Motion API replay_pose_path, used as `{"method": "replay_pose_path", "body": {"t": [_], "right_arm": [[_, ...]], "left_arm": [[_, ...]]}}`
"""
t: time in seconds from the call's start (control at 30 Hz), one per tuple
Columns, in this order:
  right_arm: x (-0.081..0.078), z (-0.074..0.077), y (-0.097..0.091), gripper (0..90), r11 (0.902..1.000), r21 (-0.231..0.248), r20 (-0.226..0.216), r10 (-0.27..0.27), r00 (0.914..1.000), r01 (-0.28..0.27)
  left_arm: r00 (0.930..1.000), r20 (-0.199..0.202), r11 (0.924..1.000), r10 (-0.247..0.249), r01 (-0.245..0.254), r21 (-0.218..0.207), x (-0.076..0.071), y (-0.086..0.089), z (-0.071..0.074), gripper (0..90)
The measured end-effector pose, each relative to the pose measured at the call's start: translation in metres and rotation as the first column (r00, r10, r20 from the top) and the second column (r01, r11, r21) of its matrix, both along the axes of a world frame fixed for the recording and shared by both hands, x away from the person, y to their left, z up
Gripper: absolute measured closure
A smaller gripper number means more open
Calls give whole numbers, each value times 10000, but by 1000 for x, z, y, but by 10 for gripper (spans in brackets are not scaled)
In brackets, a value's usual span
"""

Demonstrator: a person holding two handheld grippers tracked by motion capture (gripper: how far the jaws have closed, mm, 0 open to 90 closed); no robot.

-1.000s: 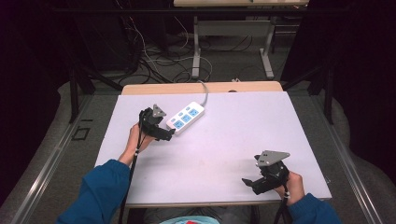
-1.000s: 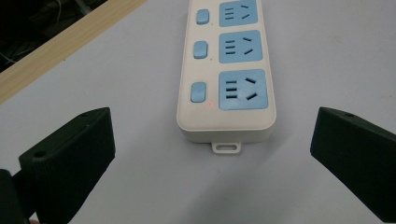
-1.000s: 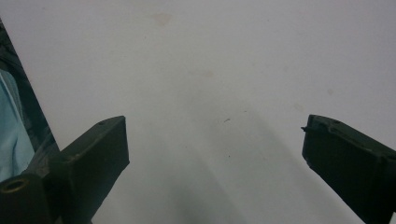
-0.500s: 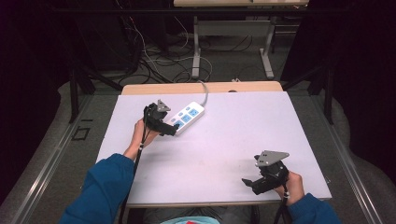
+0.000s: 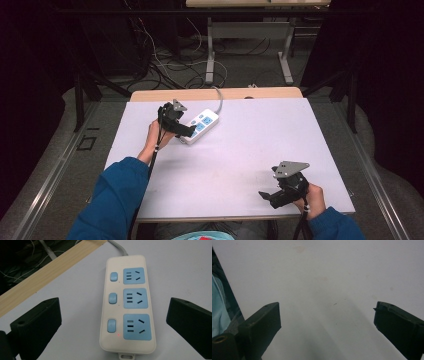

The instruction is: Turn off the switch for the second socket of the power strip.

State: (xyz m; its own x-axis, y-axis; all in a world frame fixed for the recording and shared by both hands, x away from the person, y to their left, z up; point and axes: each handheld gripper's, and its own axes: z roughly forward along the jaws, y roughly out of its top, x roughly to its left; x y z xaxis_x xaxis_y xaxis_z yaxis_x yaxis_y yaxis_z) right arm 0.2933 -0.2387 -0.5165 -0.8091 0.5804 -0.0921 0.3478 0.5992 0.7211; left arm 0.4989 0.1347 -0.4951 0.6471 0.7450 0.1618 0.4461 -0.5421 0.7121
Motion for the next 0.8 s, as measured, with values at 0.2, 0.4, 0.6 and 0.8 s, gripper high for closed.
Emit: {"method": "replay_pose_path", "body": {"t": [0.2,0.4,0.6,0.8], "right_arm": [[0,0,0,67,10000,-16,52,34,10000,-34],[0,0,0,68,10000,-16,-13,43,10000,-43],[0,0,0,68,10000,8,-45,18,10000,-18],[-1,0,1,68,10000,7,-53,3,10000,-3]], "left_arm": [[9998,8,9998,210,-210,-60,8,-1,0,0],[9993,-172,9993,346,-348,-96,15,-5,1,0],[9977,-210,9980,637,-637,4,22,-8,-1,0],[9964,-200,9966,824,-826,-78,28,-9,-3,50]]}}
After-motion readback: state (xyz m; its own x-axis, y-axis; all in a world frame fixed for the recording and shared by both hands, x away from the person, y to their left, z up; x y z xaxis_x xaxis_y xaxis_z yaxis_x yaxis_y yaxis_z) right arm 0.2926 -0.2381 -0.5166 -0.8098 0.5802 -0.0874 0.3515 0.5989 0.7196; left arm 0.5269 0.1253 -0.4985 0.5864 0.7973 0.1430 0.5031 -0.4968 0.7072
